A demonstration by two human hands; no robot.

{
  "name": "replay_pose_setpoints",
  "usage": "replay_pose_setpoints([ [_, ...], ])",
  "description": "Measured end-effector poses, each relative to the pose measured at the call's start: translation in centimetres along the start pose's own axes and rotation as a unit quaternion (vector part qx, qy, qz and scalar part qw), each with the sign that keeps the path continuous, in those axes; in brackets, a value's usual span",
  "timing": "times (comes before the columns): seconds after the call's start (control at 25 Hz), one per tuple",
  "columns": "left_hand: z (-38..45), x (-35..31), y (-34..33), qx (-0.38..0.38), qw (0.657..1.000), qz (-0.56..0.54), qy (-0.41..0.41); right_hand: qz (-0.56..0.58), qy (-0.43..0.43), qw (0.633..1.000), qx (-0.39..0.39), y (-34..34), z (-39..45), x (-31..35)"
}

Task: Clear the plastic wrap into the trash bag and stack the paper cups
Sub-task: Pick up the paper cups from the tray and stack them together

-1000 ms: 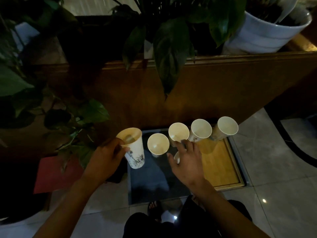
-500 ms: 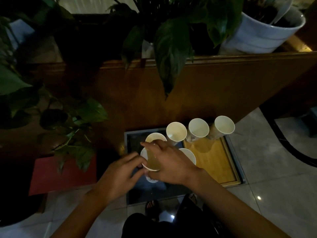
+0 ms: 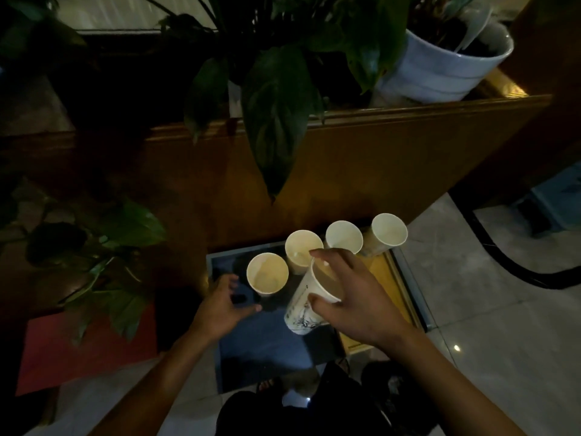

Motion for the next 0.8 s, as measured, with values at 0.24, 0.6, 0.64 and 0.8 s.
replay_pose_setpoints([
  [0.24,3.3,0.7,-3.4,0.016,0.999,-0.043,0.001,0.042,-0.032,0.995,-0.081,3.4,-0.4,-1.0],
  [0.6,3.9,-0.4,-3.8,-0.003,0.99,-0.141,-0.012,0.086,-0.081,0.983,-0.143,5.1,-1.4,-2.7],
  [0.64,3.6,-0.3,-3.5,0.004,0.991,-0.136,-0.014,0.092,-0.084,0.981,-0.147,5.2,-1.5,-2.8],
  [0.8,1.1,-0.4,-1.6,0.006,0.993,-0.117,-0.03,0.113,-0.097,0.977,-0.151,4.7,-1.9,-3.1],
])
Point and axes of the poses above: each hand's wrist, its own z-axis towards the middle knuckle, its own y-axis out of the back of the hand, x = y × z, the point moved 10 cm from there along z, towards the middle knuckle, and after that the axes turned 7 degrees about y, right-handed, at the moved point
